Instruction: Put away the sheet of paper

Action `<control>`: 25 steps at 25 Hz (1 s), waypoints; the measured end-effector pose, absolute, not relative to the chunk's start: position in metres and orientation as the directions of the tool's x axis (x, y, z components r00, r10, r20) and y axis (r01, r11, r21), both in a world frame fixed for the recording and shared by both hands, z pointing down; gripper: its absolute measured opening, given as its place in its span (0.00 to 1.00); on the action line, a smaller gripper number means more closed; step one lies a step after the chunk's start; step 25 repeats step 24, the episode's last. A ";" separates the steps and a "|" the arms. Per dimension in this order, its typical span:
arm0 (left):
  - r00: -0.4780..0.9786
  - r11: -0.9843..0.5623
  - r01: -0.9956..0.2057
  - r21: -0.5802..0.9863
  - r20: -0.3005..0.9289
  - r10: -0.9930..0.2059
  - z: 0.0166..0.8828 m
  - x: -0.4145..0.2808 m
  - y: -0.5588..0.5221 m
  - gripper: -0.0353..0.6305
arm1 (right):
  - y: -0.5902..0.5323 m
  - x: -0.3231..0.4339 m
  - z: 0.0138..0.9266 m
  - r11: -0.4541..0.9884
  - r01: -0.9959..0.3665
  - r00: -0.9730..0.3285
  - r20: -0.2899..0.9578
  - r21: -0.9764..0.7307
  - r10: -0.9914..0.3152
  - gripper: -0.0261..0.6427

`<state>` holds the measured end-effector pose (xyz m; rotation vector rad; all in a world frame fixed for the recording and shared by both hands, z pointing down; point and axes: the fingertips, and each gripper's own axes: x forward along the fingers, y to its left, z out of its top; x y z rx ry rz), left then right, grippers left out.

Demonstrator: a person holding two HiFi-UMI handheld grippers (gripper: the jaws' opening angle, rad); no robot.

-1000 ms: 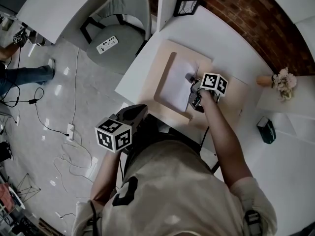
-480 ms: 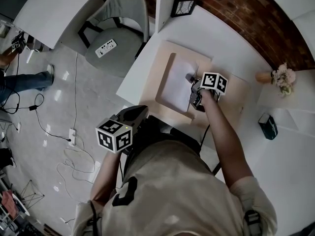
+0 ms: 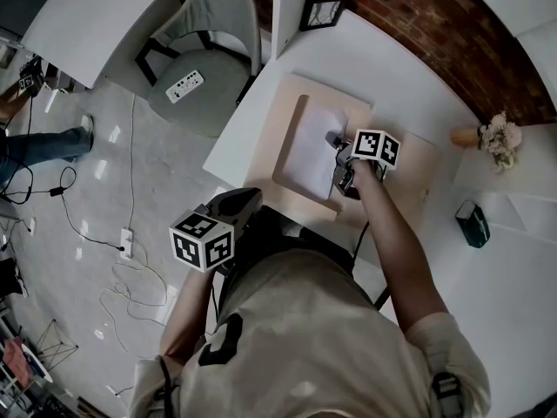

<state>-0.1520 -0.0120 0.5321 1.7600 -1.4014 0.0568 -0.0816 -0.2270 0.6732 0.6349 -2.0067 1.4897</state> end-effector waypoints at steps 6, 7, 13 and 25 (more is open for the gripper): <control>0.364 0.010 -0.811 0.585 0.518 -0.774 0.532 -0.150 -0.012 0.08 | -0.226 -0.082 0.674 0.268 -0.660 -0.735 0.677 -0.702 -0.038 0.08; 0.364 0.011 -0.811 0.585 0.518 -0.774 0.532 -0.149 -0.013 0.08 | -0.226 -0.082 0.674 0.268 -0.660 -0.735 0.677 -0.702 -0.037 0.08; 0.361 0.015 -0.812 0.583 0.523 -0.772 0.532 -0.148 -0.012 0.08 | -0.227 -0.082 0.674 0.272 -0.659 -0.735 0.677 -0.701 -0.036 0.08; 0.329 0.032 -0.820 0.571 0.518 -0.790 0.528 -0.164 -0.010 0.08 | -0.228 -0.083 0.673 0.292 -0.663 -0.729 0.683 -0.689 -0.042 0.08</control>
